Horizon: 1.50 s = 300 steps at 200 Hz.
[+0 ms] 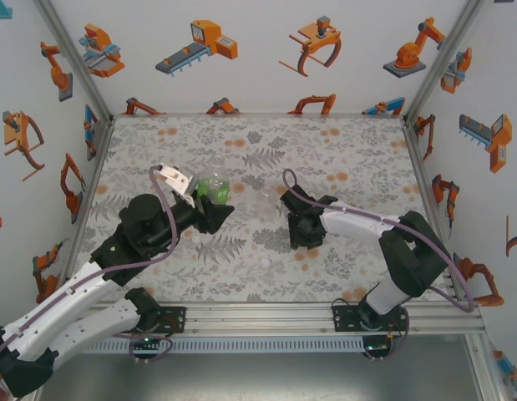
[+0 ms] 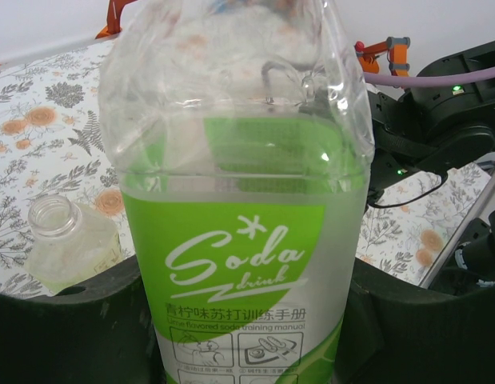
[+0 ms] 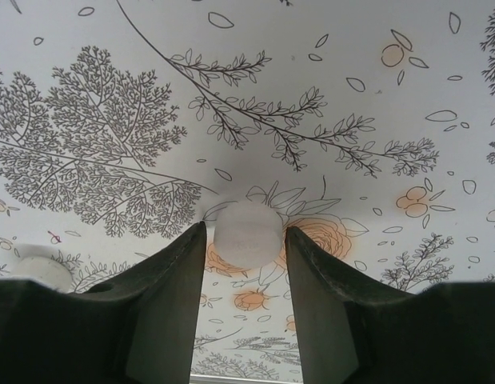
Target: Screw on the bottle caps
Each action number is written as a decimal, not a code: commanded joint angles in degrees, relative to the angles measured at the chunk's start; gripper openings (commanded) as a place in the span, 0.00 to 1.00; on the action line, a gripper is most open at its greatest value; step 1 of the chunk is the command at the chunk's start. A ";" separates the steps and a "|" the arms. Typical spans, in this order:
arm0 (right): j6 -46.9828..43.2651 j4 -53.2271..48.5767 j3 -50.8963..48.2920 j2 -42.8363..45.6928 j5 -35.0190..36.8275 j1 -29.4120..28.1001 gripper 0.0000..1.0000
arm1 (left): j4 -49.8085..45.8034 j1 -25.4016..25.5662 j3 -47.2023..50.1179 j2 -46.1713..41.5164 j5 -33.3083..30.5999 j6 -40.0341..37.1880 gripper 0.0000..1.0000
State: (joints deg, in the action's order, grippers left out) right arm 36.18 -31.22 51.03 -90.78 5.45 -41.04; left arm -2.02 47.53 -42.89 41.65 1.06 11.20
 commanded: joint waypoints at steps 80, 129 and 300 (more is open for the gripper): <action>0.37 -0.52 0.52 -1.77 -0.09 -0.54 0.34 | 1.40 -0.51 0.36 -0.22 -0.32 1.12 0.01; 0.07 -1.27 0.62 2.42 0.37 -0.60 0.25 | -1.49 -0.61 -1.35 1.05 1.99 -2.19 0.00; -26.42 14.19 7.73 36.10 -36.84 -0.54 0.00 | -32.21 5.56 -11.48 8.94 22.02 -44.01 0.00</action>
State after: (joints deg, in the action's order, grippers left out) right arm 16.05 -19.84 54.70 -55.94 -19.27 -41.30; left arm -30.59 52.62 -53.06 51.24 21.17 -26.39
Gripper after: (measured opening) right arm 0.368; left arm 0.542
